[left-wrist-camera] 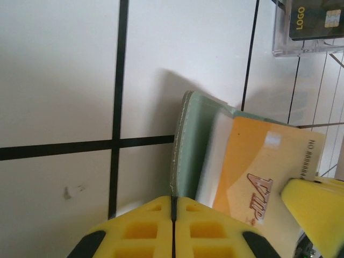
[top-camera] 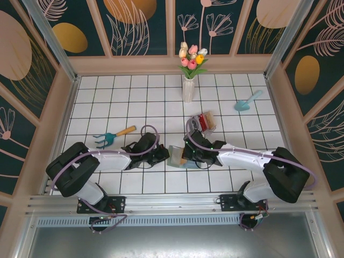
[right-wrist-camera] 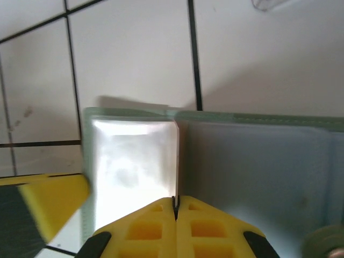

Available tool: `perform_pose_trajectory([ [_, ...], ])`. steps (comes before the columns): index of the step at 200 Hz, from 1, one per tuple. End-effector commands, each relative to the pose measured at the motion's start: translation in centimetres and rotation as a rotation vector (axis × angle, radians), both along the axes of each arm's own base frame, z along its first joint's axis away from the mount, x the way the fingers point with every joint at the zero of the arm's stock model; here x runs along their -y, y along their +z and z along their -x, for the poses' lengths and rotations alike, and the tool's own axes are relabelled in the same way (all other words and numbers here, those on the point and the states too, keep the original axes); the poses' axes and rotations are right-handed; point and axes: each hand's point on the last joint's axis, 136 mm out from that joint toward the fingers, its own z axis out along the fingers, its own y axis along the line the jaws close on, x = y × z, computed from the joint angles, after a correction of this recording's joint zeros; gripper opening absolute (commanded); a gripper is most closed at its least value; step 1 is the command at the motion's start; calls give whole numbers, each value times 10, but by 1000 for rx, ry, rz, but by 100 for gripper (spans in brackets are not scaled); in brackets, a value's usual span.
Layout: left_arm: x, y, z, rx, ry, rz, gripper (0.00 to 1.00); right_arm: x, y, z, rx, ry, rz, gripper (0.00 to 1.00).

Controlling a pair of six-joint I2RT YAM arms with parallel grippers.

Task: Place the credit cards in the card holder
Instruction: Flip over the card slot on the card holder.

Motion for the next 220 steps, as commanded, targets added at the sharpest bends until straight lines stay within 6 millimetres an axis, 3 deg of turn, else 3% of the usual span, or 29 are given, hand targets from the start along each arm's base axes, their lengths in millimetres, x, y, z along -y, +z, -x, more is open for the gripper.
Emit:
perform_pose_trajectory([
  [1,-9,7,-3,29,32,-23,21,8,-19,7,-42,-18,14,0],
  [22,-7,15,-5,57,22,-23,28,11,-20,8,-47,-15,18,0],
  [48,-4,29,-13,109,17,-32,37,6,-7,2,-18,5,19,0],
  [93,38,60,-12,189,-134,104,22,5,1,-5,4,8,28,0],
  [117,51,53,-8,159,-184,136,18,4,9,-6,18,6,13,0],
  [158,41,1,-4,25,-147,8,11,19,33,-6,64,-18,44,0],
  [185,34,-14,0,-10,-135,-31,9,39,28,-3,55,-36,139,0],
  [220,28,-16,-1,-6,-131,-63,9,57,19,0,34,-51,228,0],
])
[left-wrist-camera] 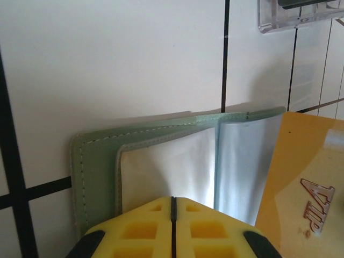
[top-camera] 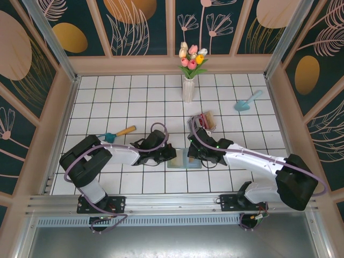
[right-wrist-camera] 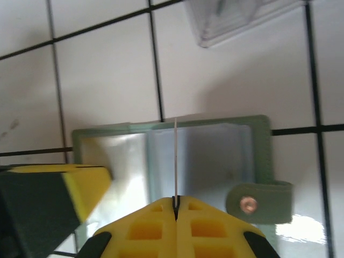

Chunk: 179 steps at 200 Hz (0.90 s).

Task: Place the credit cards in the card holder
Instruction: Flip over the card slot on the card holder.

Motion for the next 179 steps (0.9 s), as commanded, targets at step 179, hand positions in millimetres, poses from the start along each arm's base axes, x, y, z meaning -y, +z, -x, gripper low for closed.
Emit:
perform_pose_trajectory([
  [179,-14,-16,7,-31,25,-73,5,85,-3,-1,-41,-162,128,0],
])
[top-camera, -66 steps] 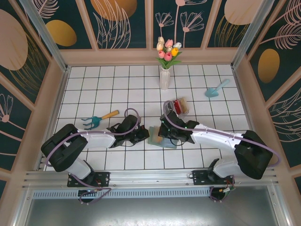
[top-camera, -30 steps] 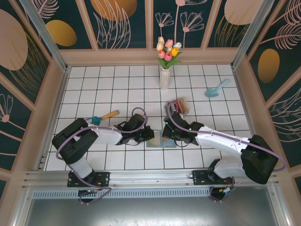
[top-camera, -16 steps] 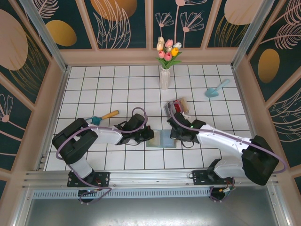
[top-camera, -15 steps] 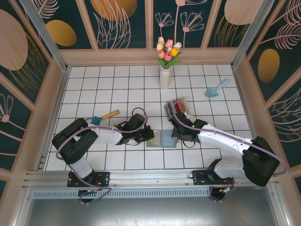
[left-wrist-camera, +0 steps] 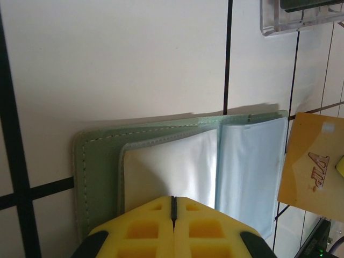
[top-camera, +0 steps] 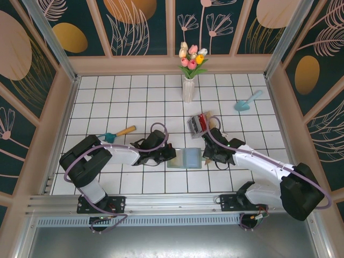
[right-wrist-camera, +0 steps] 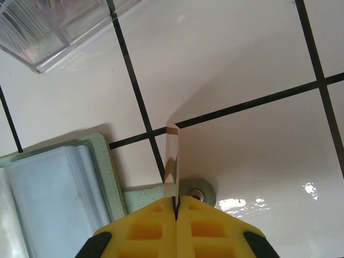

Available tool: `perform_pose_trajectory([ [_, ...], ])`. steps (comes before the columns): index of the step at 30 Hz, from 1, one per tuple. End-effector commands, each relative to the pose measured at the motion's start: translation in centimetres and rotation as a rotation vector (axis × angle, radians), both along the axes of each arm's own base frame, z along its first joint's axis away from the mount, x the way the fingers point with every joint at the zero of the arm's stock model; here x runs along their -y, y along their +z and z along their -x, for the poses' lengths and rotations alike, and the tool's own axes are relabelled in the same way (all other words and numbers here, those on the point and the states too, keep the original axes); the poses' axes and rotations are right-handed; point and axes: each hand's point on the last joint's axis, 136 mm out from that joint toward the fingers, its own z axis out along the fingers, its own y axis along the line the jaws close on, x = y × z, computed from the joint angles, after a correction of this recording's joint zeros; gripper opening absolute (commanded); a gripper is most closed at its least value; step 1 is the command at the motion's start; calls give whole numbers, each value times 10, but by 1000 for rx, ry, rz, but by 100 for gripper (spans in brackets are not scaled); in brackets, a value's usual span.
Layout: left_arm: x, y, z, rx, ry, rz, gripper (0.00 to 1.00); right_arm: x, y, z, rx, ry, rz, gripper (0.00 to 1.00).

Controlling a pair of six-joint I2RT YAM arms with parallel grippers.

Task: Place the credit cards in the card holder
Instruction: Flip over the card slot on the card holder.

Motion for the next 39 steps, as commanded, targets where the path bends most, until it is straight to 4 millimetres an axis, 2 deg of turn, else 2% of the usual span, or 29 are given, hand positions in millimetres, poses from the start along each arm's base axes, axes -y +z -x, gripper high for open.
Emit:
perform_pose_trajectory([
  [1,-13,-15,8,-31,12,-66,5,2,17,-3,26,14,-4,0],
  [8,-11,-12,7,-28,9,-58,5,-43,49,-14,122,115,-201,0],
  [12,-10,-12,7,-28,3,-62,5,-46,47,-12,131,109,-237,0],
  [15,-10,-13,8,-31,-4,-65,5,-50,39,-11,126,134,-256,0],
  [21,-9,-13,7,-32,-11,-70,5,-45,17,-5,84,149,-209,0],
  [25,-10,-12,8,-31,-9,-75,5,-39,17,-5,99,153,-181,0],
  [34,-8,-12,7,-30,-9,-70,5,-40,5,1,91,191,-188,0],
  [39,-8,-12,7,-31,-10,-70,5,-53,15,-2,125,207,-269,0],
])
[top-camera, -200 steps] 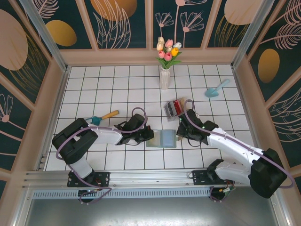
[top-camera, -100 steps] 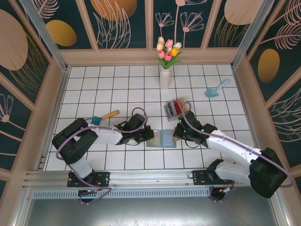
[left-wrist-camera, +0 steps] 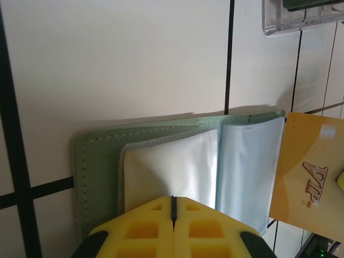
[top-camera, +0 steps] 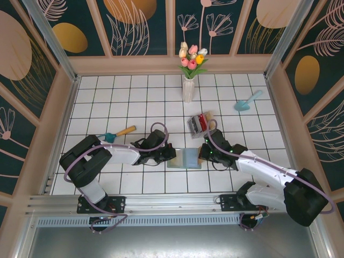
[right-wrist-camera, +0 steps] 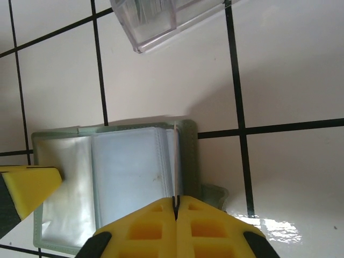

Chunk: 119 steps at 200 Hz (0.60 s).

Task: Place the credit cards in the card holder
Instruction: Flip over the card slot on the card holder.

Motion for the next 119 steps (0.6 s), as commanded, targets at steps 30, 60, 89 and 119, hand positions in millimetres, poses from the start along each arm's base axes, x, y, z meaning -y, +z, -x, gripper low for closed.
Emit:
perform_pose_trajectory([
  [30,-9,-12,7,-25,-7,-63,5,-19,22,-4,61,20,-133,0],
  [60,-9,-12,7,-24,-6,-62,5,-23,31,-6,66,18,-162,0],
  [89,-8,-10,6,-19,-5,-59,5,-38,43,-8,81,41,-230,1],
  [119,-8,-4,3,-3,6,-49,6,-62,43,-9,68,67,-344,1],
])
